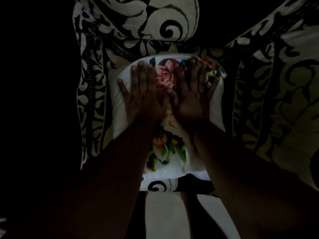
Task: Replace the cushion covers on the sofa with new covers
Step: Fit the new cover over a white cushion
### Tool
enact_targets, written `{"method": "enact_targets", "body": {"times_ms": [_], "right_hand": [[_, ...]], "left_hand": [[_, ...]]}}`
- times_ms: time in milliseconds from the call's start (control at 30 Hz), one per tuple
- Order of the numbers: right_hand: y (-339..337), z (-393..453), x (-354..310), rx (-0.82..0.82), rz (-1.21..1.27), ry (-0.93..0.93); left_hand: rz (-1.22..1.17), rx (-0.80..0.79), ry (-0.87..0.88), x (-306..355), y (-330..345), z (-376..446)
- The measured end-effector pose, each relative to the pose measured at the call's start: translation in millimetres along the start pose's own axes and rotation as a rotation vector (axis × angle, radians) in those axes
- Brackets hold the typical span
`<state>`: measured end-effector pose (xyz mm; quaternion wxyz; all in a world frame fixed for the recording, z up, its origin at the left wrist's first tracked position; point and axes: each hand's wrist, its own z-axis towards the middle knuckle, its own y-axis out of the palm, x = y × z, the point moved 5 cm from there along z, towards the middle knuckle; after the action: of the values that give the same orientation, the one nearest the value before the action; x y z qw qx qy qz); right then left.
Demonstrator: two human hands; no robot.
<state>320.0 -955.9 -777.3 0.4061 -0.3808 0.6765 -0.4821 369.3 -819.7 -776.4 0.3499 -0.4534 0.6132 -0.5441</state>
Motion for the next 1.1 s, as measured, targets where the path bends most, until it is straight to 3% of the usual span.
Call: {"method": "enact_targets", "body": {"times_ms": [267,533,600,667,767,833,933,1100], "right_hand": [[-12,-7,-1,-0.039,0.049,-0.02],[-56,-117,9,-0.06,0.071,-0.045],[-74,-125,12,-0.061,0.207,-0.083],[-102,-114,21,0.063,0.397,-0.104],[-130,-68,71,0.239,0.524,0.217],[-136,-37,93,0.02,0.454,0.399],[-131,-16,97,-0.348,0.301,0.409],[-135,4,101,-0.289,0.161,0.359]], "left_hand": [[-0.003,-0.037,-0.014,3,-14,-8],[-0.025,-0.017,0.159,19,-72,-109],[-0.033,0.013,0.197,25,-89,-118],[-0.024,0.026,0.29,38,-103,-118],[-0.027,-0.01,0.377,63,-110,-106],[-0.029,-0.075,0.362,73,-101,-101],[-0.005,-0.128,0.321,66,-84,-102],[0.004,-0.137,0.312,54,-80,-102]]}}
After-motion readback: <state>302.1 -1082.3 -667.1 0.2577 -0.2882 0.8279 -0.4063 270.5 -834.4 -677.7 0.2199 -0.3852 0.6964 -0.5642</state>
